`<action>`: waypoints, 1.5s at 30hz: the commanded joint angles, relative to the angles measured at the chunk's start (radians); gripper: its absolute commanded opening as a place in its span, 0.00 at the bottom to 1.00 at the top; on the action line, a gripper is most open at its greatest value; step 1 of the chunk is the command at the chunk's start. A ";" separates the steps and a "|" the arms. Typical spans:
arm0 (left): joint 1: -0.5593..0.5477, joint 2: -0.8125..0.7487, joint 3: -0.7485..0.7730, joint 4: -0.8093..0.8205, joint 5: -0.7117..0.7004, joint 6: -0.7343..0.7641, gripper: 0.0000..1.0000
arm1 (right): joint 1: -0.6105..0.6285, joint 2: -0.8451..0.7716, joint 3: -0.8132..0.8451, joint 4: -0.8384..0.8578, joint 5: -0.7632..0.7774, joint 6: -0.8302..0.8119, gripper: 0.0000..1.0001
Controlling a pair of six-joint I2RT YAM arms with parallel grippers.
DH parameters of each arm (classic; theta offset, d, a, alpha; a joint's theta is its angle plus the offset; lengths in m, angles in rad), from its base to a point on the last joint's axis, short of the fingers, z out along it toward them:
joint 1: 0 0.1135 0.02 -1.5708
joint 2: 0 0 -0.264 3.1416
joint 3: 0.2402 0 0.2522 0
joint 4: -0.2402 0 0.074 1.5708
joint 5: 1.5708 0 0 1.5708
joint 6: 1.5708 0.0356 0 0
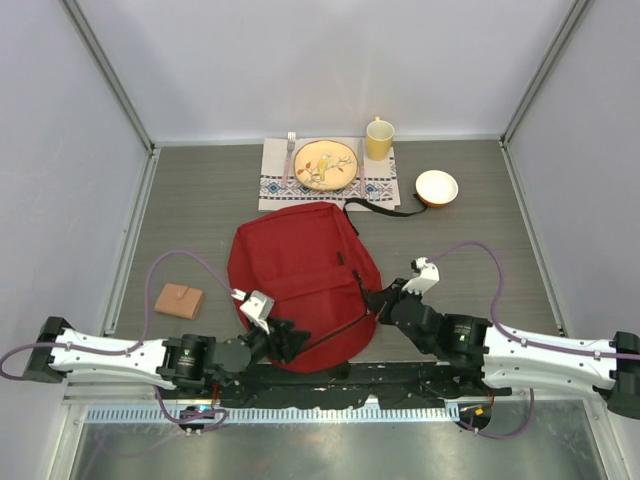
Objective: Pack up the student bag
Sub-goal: Zip the student bag at the center of the board.
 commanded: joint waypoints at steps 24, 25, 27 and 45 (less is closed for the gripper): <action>0.233 0.747 0.486 0.179 0.326 0.220 1.00 | -0.002 -0.066 0.009 0.001 0.036 -0.008 0.01; 0.245 0.748 0.486 0.183 0.344 0.220 1.00 | -0.002 -0.074 0.006 -0.001 0.040 -0.006 0.01; 0.271 0.765 0.498 0.168 0.389 0.221 1.00 | -0.002 -0.085 0.003 -0.002 0.041 -0.006 0.01; 0.279 0.857 0.359 0.249 0.697 0.013 0.00 | -0.011 -0.041 -0.004 -0.007 0.099 0.009 0.01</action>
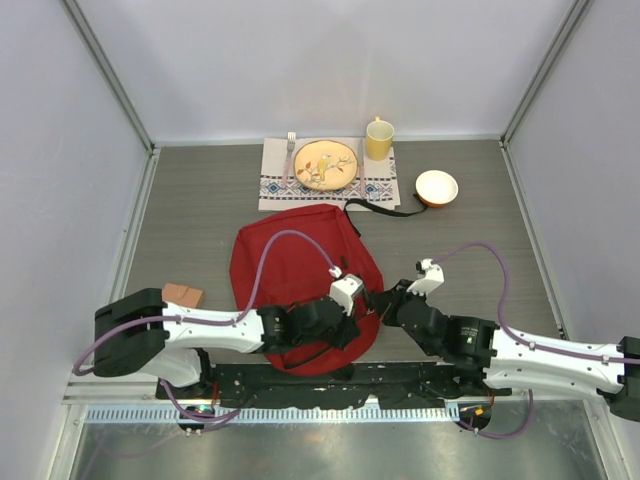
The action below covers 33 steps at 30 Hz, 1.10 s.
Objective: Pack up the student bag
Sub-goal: Zip the student bag at the center of the board.
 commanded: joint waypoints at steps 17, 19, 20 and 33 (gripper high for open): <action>-0.121 -0.337 -0.061 -0.156 -0.174 0.037 0.00 | -0.244 0.155 0.062 0.084 -0.095 -0.091 0.01; -0.121 -0.372 -0.046 -0.187 -0.174 0.063 0.00 | -0.249 0.177 0.072 0.093 -0.111 -0.097 0.01; -0.121 -0.383 -0.040 -0.199 -0.172 0.082 0.00 | -0.250 0.183 0.073 0.102 -0.115 -0.099 0.01; -0.122 -0.523 -0.073 -0.254 -0.053 0.074 0.00 | -0.361 0.310 0.096 0.245 -0.174 -0.154 0.01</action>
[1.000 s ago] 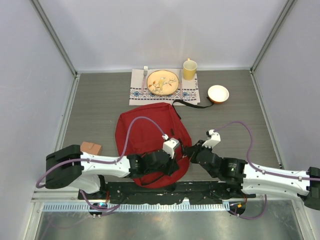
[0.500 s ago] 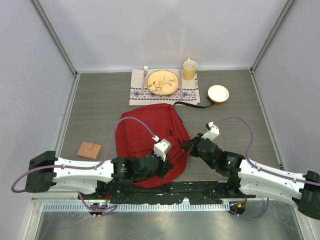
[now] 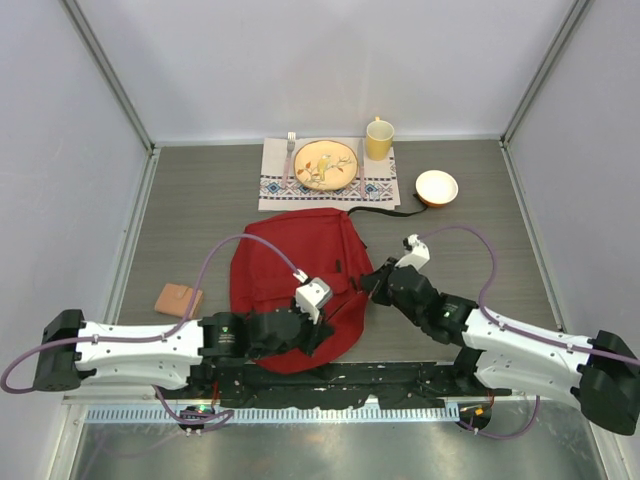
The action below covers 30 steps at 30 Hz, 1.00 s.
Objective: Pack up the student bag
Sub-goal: Zip the student bag at the center of the board.
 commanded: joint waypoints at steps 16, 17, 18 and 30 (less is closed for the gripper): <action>-0.022 -0.181 -0.035 -0.018 0.099 -0.056 0.00 | -0.194 0.153 0.078 0.120 0.066 -0.121 0.01; -0.022 -0.180 -0.043 -0.025 0.050 -0.078 0.00 | -0.195 0.142 0.075 0.119 0.067 -0.124 0.01; -0.022 -0.173 -0.049 -0.022 0.032 -0.076 0.00 | -0.194 0.131 0.075 0.120 0.067 -0.141 0.01; 0.382 -0.078 -0.086 0.133 0.273 0.189 0.00 | -0.195 0.094 0.097 0.137 -0.091 -0.199 0.01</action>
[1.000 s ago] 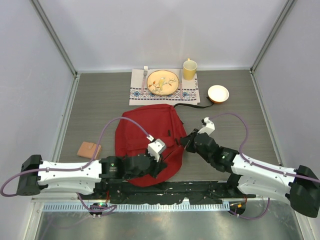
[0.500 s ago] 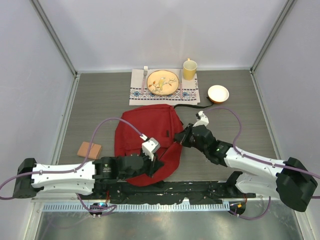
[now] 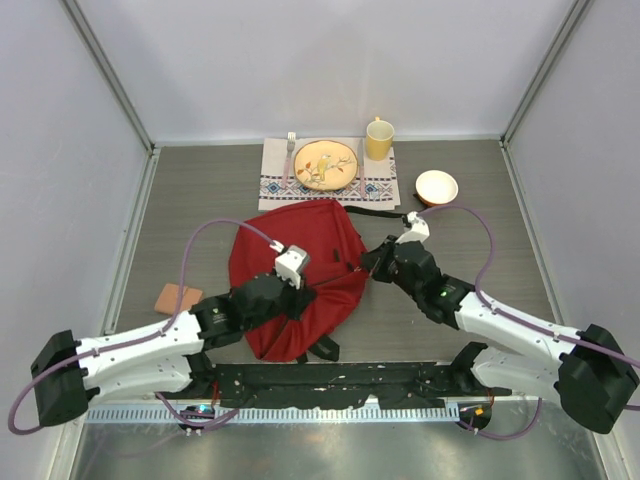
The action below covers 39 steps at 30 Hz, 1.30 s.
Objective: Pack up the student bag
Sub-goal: Zip the student bag at the center of the board.
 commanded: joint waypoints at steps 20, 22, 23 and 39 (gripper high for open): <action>-0.294 0.537 0.056 0.209 0.386 -0.145 0.00 | -0.015 -0.094 -0.193 0.036 0.020 0.021 0.01; -0.312 0.568 0.074 0.199 0.349 -0.145 0.00 | -0.015 -0.079 -0.192 0.044 0.017 0.019 0.01; -0.334 0.596 0.083 0.194 0.332 -0.144 0.00 | -0.017 -0.070 -0.190 0.051 0.020 0.019 0.01; -0.518 0.719 0.093 0.237 0.169 -0.213 0.00 | -0.052 0.030 -0.086 0.036 0.158 0.007 0.01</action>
